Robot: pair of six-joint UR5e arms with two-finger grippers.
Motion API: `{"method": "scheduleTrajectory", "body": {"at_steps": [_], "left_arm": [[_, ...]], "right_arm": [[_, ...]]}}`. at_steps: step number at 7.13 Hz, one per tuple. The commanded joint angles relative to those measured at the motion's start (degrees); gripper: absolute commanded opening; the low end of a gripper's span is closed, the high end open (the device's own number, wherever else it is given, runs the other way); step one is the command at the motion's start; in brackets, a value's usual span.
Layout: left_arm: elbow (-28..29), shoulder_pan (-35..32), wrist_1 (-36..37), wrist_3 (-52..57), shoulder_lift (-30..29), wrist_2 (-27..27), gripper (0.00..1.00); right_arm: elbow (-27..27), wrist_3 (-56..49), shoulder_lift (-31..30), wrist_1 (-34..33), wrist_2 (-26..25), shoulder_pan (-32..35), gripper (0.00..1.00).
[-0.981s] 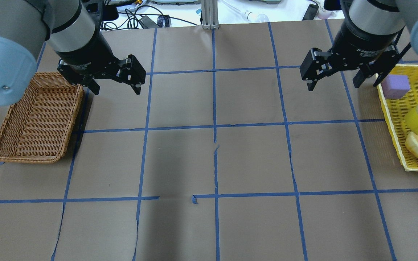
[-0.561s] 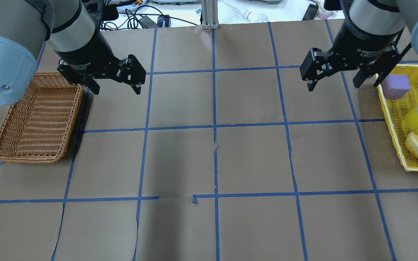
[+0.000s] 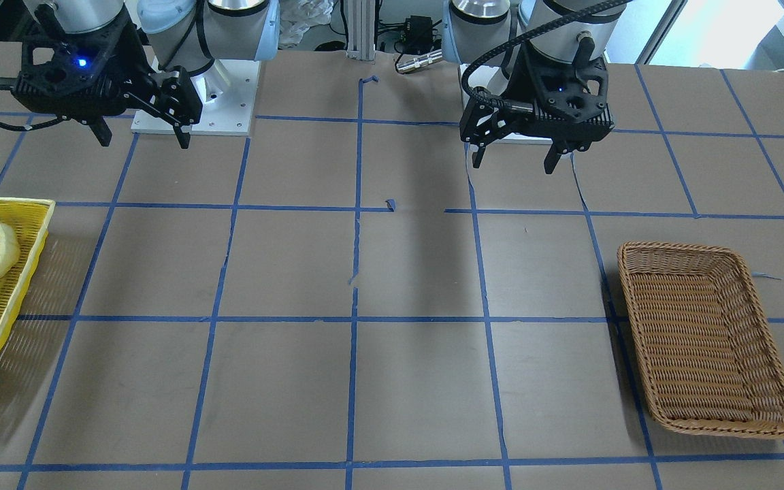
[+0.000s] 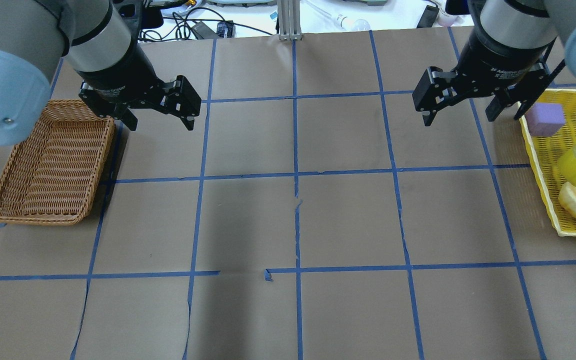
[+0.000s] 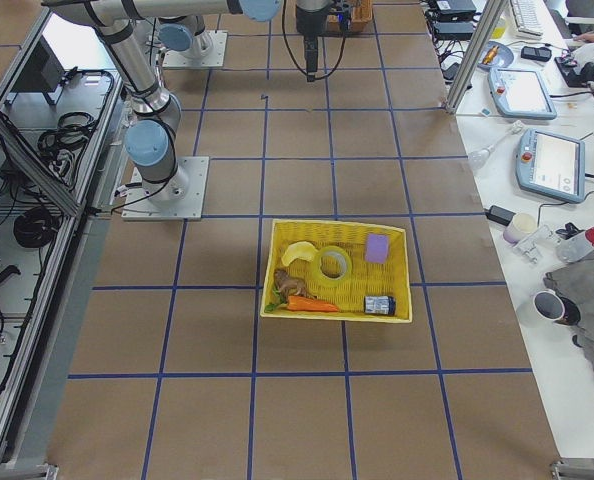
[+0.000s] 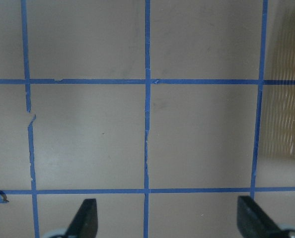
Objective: Transfer tape with both arms
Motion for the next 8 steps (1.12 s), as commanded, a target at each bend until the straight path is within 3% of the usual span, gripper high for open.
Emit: {"method": "scheduleTrajectory", "body": {"at_steps": [1, 3, 8], "left_arm": [[0.0, 0.0, 0.0, 0.0, 0.0, 0.0, 1.00], [0.0, 0.0, 0.0, 0.0, 0.0, 0.0, 1.00], [0.0, 0.0, 0.0, 0.0, 0.0, 0.0, 1.00]], "right_arm": [[0.0, 0.2, 0.0, 0.1, -0.2, 0.1, 1.00], [0.1, 0.1, 0.1, 0.1, -2.0, 0.1, 1.00], [0.3, 0.7, 0.7, -0.1, -1.0, 0.1, 1.00]]}}
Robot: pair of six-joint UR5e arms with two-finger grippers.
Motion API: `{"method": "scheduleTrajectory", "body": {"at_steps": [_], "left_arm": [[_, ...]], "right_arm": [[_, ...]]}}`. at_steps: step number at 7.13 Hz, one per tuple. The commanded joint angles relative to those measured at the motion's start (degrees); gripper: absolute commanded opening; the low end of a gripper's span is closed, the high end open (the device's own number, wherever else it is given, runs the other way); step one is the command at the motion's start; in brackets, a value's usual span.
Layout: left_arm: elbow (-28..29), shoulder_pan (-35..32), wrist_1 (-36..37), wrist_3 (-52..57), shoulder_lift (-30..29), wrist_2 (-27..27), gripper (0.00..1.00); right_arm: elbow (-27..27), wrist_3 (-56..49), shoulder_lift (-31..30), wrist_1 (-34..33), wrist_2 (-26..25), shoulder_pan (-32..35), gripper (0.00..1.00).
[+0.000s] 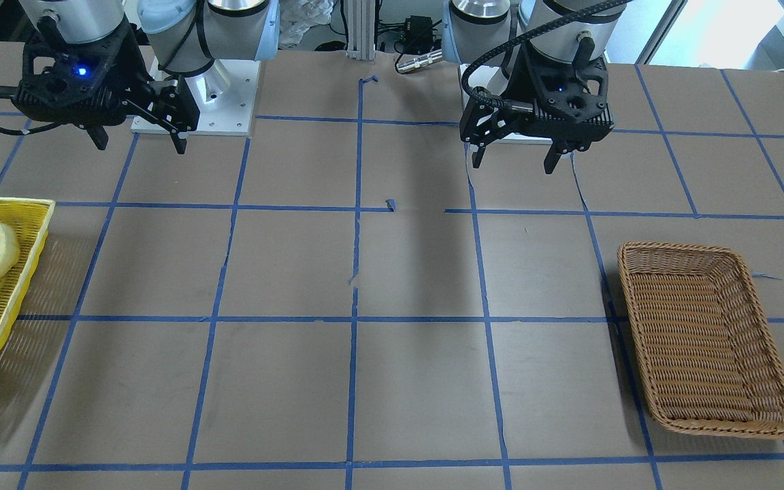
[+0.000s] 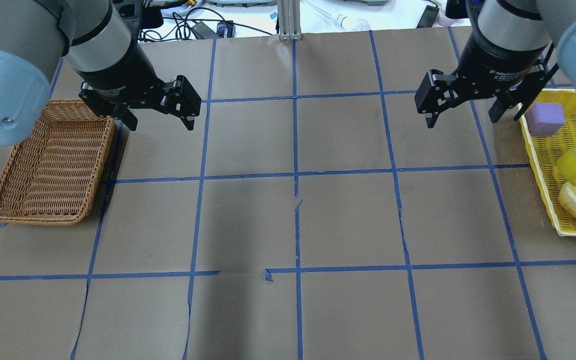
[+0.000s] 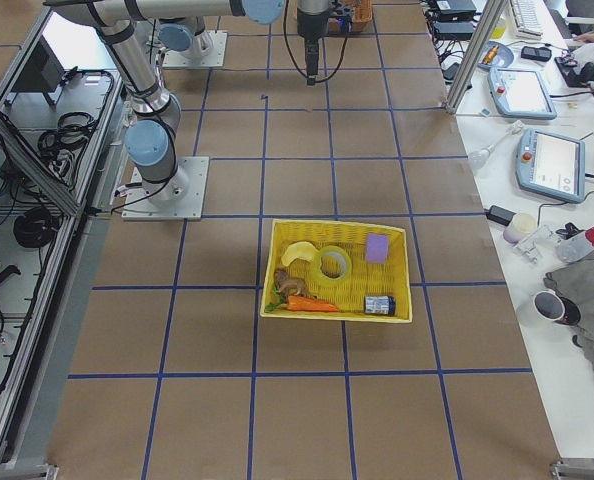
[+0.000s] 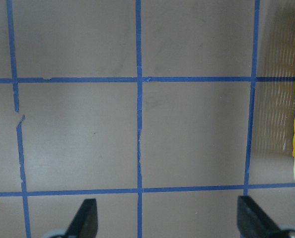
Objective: Transfer tape with both arms
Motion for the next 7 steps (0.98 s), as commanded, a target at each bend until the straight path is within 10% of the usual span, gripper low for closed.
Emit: {"method": "scheduleTrajectory", "body": {"at_steps": [1, 7], "left_arm": [[0.0, 0.0, 0.0, 0.0, 0.0, 0.0, 1.00], [0.0, 0.0, 0.0, 0.0, 0.0, 0.1, 1.00]], "right_arm": [[0.0, -0.1, 0.0, -0.1, 1.2, 0.1, 1.00], [0.2, -0.6, 0.1, 0.1, 2.9, 0.1, 1.00]]}}
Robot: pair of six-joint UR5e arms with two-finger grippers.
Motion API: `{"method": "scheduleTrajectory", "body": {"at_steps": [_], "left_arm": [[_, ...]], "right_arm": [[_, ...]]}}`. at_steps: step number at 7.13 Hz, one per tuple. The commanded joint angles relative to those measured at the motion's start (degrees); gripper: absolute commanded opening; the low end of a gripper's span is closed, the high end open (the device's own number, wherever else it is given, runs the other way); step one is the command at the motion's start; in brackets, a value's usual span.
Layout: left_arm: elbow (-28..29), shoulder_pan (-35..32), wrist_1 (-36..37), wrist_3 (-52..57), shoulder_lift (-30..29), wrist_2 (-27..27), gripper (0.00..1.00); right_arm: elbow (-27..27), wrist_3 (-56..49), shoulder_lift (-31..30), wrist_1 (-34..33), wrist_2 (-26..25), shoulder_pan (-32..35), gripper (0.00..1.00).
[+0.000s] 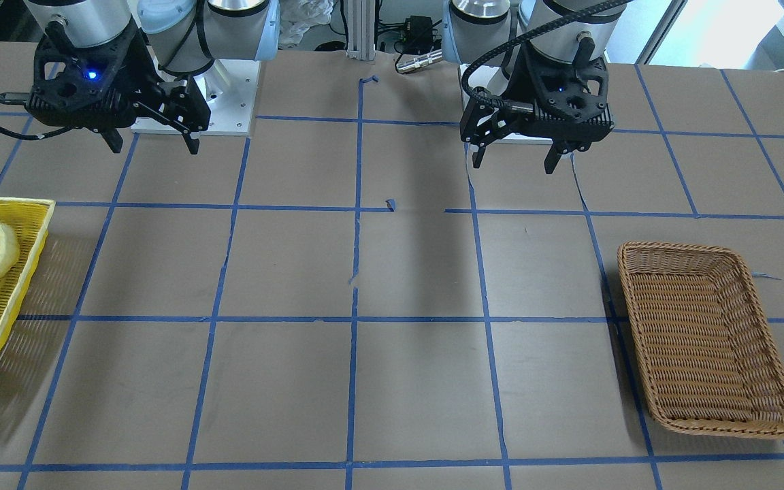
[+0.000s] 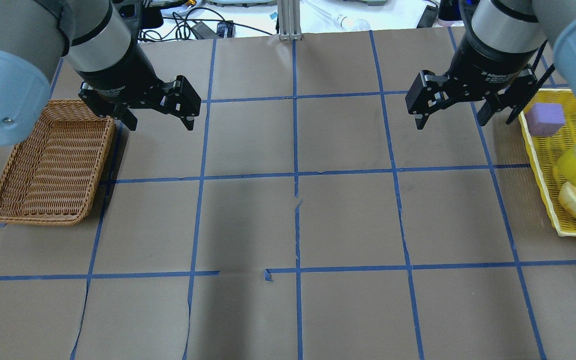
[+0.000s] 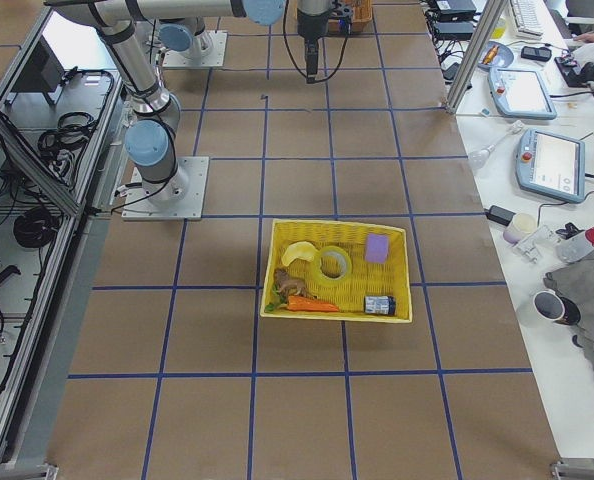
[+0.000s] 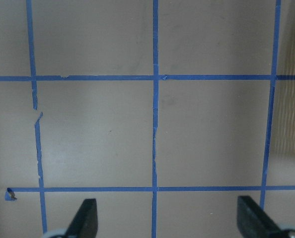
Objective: Transfer tape with both arms
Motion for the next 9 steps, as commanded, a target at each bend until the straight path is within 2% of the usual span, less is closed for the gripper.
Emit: {"method": "scheduleTrajectory", "body": {"at_steps": [1, 5, 6, 8, 9], "left_arm": [[0.0, 0.0, 0.0, 0.0, 0.0, -0.1, 1.00], [0.0, 0.0, 0.1, 0.0, 0.0, -0.2, 1.00], [0.0, 0.1, 0.1, 0.0, 0.0, -0.2, 1.00], [0.0, 0.0, 0.1, 0.0, 0.0, -0.2, 1.00], [0.0, 0.0, 0.1, 0.0, 0.0, -0.2, 1.00]], "right_arm": [[0.0, -0.3, 0.0, 0.0, -0.3, -0.1, 1.00], [0.1, -1.7, 2.1, -0.5, -0.8, -2.4, 1.00], [0.0, -4.9, 2.3, -1.1, -0.7, -5.2, 1.00], [0.1, -15.1, 3.6, -1.1, 0.2, -15.6, 1.00], [0.1, -24.7, 6.6, -1.5, 0.2, -20.4, 1.00]]}}
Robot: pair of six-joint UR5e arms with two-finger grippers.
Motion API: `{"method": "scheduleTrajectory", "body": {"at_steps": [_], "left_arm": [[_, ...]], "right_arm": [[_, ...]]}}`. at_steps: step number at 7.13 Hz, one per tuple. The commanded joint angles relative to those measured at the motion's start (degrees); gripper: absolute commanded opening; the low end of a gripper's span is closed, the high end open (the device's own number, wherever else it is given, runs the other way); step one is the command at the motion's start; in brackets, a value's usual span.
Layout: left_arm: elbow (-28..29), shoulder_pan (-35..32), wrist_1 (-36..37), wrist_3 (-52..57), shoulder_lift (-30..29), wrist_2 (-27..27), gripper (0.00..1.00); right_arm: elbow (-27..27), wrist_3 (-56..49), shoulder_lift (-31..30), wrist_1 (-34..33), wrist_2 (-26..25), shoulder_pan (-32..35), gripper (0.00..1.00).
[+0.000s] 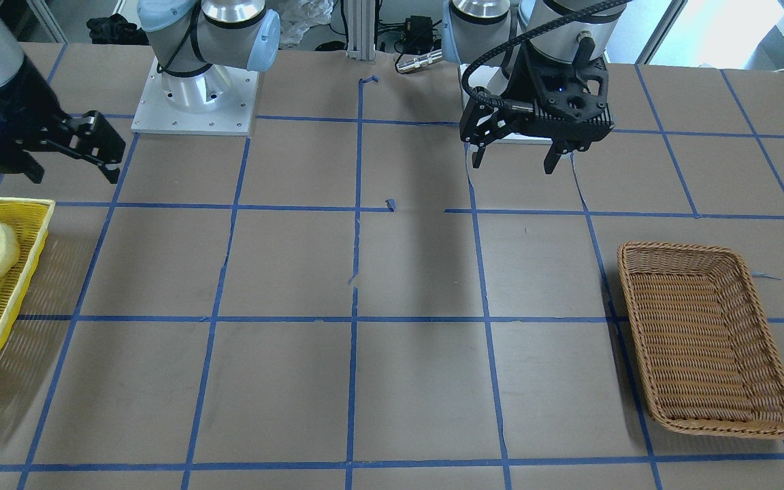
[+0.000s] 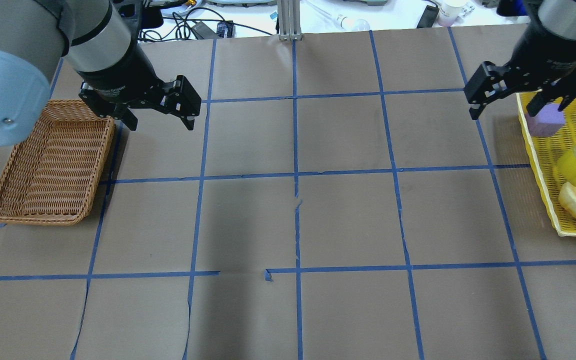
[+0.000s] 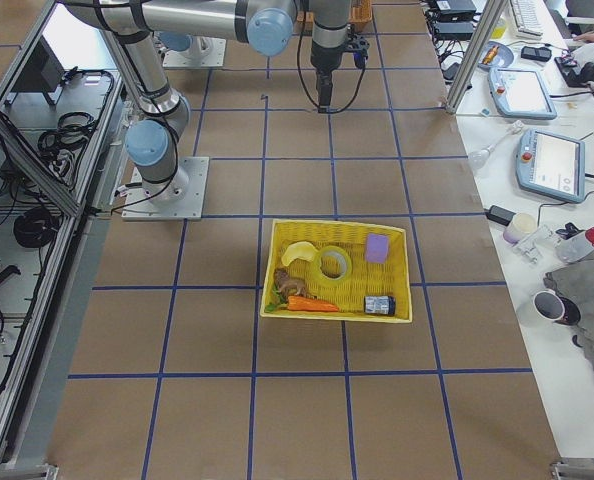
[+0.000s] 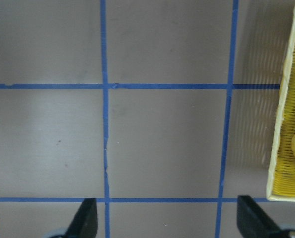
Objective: Transfer tape with both arms
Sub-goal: 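Reach the right gripper down into the yellow tray onto the tape roll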
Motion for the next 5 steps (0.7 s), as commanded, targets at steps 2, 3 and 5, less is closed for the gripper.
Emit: {"method": "scheduleTrajectory", "body": {"at_steps": [2, 3, 5], "left_arm": [[0.0, 0.0, 0.0, 0.0, 0.0, 0.3, 1.00], [0.0, 0.0, -0.1, 0.0, 0.0, 0.3, 1.00], [0.0, 0.0, -0.1, 0.0, 0.0, 0.3, 1.00]], "right_arm": [[0.1, -25.9, 9.1, -2.6, 0.9, -17.2, 1.00], [0.1, -29.7, 13.5, -6.9, 2.2, -21.6, 1.00], [0.0, -30.8, 21.0, -15.3, 2.1, -23.5, 1.00]]}}
